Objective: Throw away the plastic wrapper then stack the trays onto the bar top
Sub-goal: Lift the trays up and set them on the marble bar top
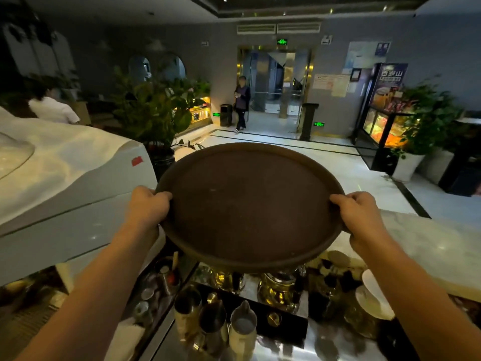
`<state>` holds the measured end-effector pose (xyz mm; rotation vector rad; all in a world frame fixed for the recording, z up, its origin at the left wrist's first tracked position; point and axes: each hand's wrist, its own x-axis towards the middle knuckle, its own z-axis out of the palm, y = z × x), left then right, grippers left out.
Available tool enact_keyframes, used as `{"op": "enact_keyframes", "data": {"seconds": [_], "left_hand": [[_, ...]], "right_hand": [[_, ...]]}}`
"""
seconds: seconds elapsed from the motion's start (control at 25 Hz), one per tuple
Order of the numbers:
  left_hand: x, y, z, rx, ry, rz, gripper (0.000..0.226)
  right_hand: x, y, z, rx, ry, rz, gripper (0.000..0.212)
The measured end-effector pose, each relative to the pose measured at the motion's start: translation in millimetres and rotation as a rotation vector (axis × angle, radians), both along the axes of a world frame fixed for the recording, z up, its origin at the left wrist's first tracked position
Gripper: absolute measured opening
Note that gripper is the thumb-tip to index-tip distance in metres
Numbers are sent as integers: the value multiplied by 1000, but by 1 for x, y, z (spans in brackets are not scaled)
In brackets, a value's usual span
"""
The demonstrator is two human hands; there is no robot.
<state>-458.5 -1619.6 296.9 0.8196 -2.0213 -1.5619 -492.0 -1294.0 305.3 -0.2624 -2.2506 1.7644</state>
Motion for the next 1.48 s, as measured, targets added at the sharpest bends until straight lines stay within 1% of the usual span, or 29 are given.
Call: {"op": "enact_keyframes", "data": {"seconds": [0.04, 0.16, 0.24, 0.44, 0.6, 0.68, 0.84, 0.96, 1.0, 1.16, 1.24, 1.32, 1.48], "left_hand": [[-18, -4, -2, 4, -4, -4, 23], [-72, -17, -12, 16, -15, -36, 25], [-105, -23, -18, 43, 2, -56, 28], [-190, -38, -35, 88, 5, -71, 45], [-257, -53, -54, 138, -39, -69, 53], [-288, -58, -64, 136, -55, -67, 53], [-331, -62, -93, 70, -70, -63, 48], [-354, -69, -123, -9, -100, -61, 34], [-360, -71, -132, -21, -120, -52, 33], [-380, -78, -169, -60, -193, -46, 37], [-385, -80, -184, -100, -236, -54, 36], [-390, -83, -199, -149, -295, -60, 35], [-396, -83, -215, -298, -383, -117, 35]], "right_hand": [[-12, -3, 1, 24, -1, -11, 27], [-56, -11, -2, 115, -12, -38, 19], [-85, -17, -5, 151, -32, -41, 19], [-163, -33, -29, 201, -95, -92, 33], [-227, -40, -52, 206, -128, -104, 24], [-258, -44, -64, 207, -136, -91, 22], [-312, -53, -98, 252, -164, -59, 23], [-343, -59, -126, 288, -188, -43, 22], [-352, -61, -136, 306, -193, -39, 22], [-380, -68, -171, 379, -236, -13, 23], [-387, -70, -186, 402, -256, -4, 27], [-394, -70, -202, 426, -281, -4, 34], [-393, -72, -222, 479, -315, 15, 31]]}}
